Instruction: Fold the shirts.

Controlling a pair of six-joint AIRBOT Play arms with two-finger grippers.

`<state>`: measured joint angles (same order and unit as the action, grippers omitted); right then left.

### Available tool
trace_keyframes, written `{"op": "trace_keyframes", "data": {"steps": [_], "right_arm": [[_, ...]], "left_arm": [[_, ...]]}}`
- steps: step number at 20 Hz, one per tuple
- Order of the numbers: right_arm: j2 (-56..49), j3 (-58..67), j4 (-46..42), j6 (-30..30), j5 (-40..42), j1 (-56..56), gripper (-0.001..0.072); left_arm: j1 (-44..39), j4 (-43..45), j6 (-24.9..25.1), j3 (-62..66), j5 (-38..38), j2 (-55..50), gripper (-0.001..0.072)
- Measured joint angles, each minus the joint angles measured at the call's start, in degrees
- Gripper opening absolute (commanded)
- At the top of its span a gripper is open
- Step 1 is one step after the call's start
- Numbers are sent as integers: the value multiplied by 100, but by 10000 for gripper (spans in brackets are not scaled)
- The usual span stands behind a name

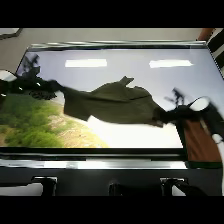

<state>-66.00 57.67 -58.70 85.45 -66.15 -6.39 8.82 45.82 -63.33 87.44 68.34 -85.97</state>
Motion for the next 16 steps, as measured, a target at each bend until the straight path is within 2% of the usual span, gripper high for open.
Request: {"op": "trace_keyframes", "data": {"steps": [5,7,12,16], "right_arm": [[1349,3141,-1357,-127,1054,-345,37],[1703,3939,-1694,-11,1287,-398,37],[2175,4745,-2041,505,1123,-439,37],[1934,4885,-2074,671,332,-444,37]], "left_arm": [[540,-55,-876,1714,-857,1908,34],[658,103,-1263,2013,-1231,2640,33],[765,490,-1690,2282,-1902,3836,32],[785,1091,-2011,2291,-1604,3939,33]]}}
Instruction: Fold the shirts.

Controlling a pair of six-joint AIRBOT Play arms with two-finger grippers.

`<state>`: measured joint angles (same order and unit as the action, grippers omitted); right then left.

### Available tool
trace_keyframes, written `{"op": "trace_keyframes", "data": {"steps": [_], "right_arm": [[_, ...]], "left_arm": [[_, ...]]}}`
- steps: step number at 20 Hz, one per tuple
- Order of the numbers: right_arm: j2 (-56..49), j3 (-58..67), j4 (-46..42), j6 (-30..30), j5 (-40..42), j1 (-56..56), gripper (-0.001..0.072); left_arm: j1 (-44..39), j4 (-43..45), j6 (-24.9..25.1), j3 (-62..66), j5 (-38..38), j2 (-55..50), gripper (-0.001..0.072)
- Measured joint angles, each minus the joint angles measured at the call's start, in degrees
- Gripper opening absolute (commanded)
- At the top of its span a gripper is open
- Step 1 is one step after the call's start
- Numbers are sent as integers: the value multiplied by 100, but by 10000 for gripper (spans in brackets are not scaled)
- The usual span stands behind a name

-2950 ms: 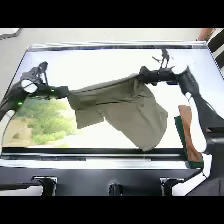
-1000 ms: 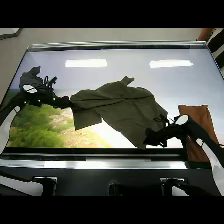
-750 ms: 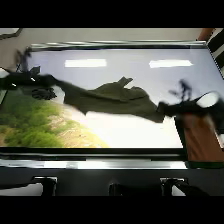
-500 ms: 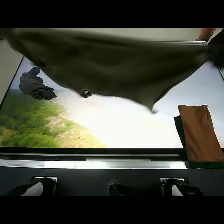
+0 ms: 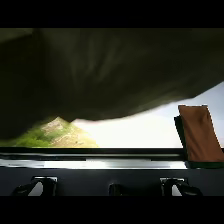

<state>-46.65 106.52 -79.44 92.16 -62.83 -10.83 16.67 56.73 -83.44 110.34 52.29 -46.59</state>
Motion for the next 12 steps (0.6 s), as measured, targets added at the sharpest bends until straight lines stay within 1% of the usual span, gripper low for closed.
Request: {"op": "trace_keyframes", "data": {"steps": [2,4,6,9,12], "right_arm": [[-461,22,57,31,-640,0,37],[-1147,-44,264,20,-1246,0,37],[-2015,-184,562,-72,-1580,44,37],[-3501,-339,767,-153,-1502,297,38],[-4732,-393,879,-96,-750,575,39]], "left_arm": [[0,223,-68,-195,452,-223,33],[-2,354,-103,-608,870,-577,34],[-4,452,0,-1200,1147,-1054,34],[-24,514,236,-2024,1176,-2031,35],[-142,361,581,-2409,872,-3224,34]]}}
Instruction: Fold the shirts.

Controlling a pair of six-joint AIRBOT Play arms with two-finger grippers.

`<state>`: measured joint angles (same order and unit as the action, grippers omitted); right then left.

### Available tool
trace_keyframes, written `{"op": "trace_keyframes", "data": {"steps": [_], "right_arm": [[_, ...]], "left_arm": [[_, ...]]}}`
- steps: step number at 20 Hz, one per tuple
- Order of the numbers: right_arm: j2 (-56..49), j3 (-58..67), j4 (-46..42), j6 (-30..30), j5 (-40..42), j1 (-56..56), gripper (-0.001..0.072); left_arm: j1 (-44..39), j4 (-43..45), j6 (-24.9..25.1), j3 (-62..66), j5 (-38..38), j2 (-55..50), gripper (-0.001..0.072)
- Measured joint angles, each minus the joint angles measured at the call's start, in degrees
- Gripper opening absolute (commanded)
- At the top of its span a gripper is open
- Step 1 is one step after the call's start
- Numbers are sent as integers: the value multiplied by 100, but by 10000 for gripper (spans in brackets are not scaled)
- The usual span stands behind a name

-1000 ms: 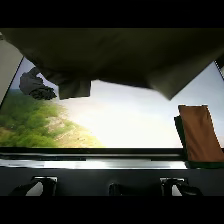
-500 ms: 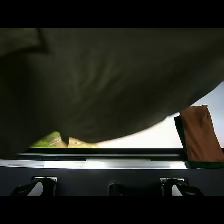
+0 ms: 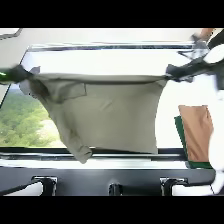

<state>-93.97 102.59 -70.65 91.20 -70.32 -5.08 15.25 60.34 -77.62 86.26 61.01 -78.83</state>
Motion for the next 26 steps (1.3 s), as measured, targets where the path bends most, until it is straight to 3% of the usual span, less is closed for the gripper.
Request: {"op": "trace_keyframes", "data": {"steps": [4,7,8,9,10,11,14,15,16,18,20,26], "right_arm": [[-833,-17,85,455,1182,144,39],[-1099,-24,109,697,1591,177,39],[-1152,-24,153,758,1617,188,76],[-1176,-13,197,807,1606,188,298],[-1174,13,214,828,1510,181,473],[-1115,39,236,831,1329,133,491],[-802,94,149,671,262,-225,488],[-717,66,76,614,-238,-372,488],[-623,-39,0,529,-785,-522,488],[-396,-518,-151,363,-1578,-719,488],[-107,-1235,-140,251,-1884,-776,489],[293,-2426,98,92,-1755,-848,491]], "left_arm": [[-249,-723,481,-166,-686,-1143,35],[-503,-1021,632,-205,-990,-1635,36],[-592,-1047,660,-216,-1005,-1744,90],[-675,-1108,673,-205,-1021,-1810,305],[-706,-1161,682,-151,-984,-1845,485],[-693,-1169,684,-63,-852,-1882,507],[-404,-962,514,295,76,-1928,505],[-258,-706,334,334,496,-1947,475],[-125,-494,181,310,859,-1950,396],[118,-173,26,22,1526,-1947,386],[264,-94,33,-468,1899,-1915,475],[450,-229,444,-1292,1958,-1893,460]]}}
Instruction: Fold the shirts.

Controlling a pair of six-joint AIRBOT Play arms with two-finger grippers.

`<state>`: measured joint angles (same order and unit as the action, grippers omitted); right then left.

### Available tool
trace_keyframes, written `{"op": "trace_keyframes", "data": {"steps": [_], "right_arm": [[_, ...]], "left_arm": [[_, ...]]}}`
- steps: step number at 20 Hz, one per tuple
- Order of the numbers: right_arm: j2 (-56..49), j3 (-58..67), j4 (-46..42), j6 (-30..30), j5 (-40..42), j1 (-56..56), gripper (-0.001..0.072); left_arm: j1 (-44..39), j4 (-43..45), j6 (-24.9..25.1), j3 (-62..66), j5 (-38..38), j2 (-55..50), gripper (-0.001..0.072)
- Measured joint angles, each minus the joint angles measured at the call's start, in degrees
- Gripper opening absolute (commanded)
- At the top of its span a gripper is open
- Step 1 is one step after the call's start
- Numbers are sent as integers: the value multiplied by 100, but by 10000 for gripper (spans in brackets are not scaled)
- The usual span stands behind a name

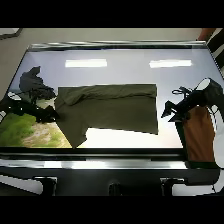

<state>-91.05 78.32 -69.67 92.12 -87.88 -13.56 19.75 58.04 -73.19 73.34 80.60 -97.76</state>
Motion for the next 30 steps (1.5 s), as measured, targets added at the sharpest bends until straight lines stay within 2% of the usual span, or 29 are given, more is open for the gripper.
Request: {"op": "trace_keyframes", "data": {"steps": [8,9,10,12,16,17,20,22,23,24,25,30], "right_arm": [[66,-549,20,-133,142,-15,492],[66,-627,17,-149,164,-17,494],[66,-699,20,-155,199,-17,498],[66,-872,17,-184,286,-17,537],[66,-1270,37,-262,492,-17,549],[66,-1370,96,-278,573,-17,548],[66,-1615,387,-302,876,-17,543],[70,-1735,651,-313,1062,-13,472],[61,-1775,745,-313,1156,15,336],[33,-1805,846,-315,1290,63,89],[13,-1829,863,-323,1416,133,38],[343,-1137,763,-494,1541,275,37]], "left_arm": [[201,175,157,-70,-2,-2,457],[186,177,164,-83,-17,-4,436],[160,175,168,-103,-39,-7,363],[76,162,179,-153,-133,-11,358],[-118,136,157,-214,-341,-17,71],[-160,120,155,-223,-369,-17,37],[-223,98,122,-227,-391,-17,36],[-234,96,122,-221,-354,-15,36],[-240,98,122,-208,-315,-11,36],[-247,94,122,-190,-275,-11,34],[-249,96,122,-151,-227,-11,33],[-236,94,118,975,262,190,31]]}}
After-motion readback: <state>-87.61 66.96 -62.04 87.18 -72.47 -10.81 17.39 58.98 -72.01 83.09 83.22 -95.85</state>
